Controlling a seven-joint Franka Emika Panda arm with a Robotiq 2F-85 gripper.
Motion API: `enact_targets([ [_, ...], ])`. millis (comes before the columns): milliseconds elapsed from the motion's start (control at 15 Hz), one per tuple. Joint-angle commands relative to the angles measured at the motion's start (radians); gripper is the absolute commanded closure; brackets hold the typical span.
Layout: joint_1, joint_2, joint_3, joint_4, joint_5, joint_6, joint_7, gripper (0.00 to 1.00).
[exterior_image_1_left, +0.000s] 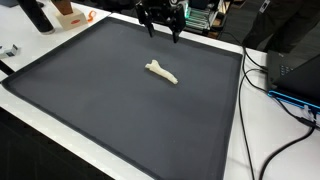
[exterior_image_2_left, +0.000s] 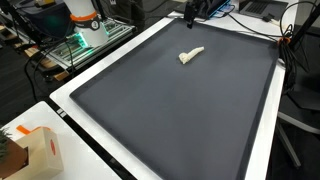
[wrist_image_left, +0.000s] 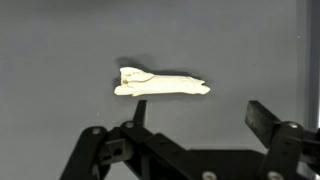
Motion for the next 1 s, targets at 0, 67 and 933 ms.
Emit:
enact_targets([
  [0,0.053,0.035,0.015,0.072,-0.146,-0.044,0.045,0.0],
  [67,0.068,0.04,0.021,0.08,-0.186,-0.037,0.037,0.0],
  [933,0.204,0.143,0.061,0.069,-0.569,0.131,-0.059,0.0],
])
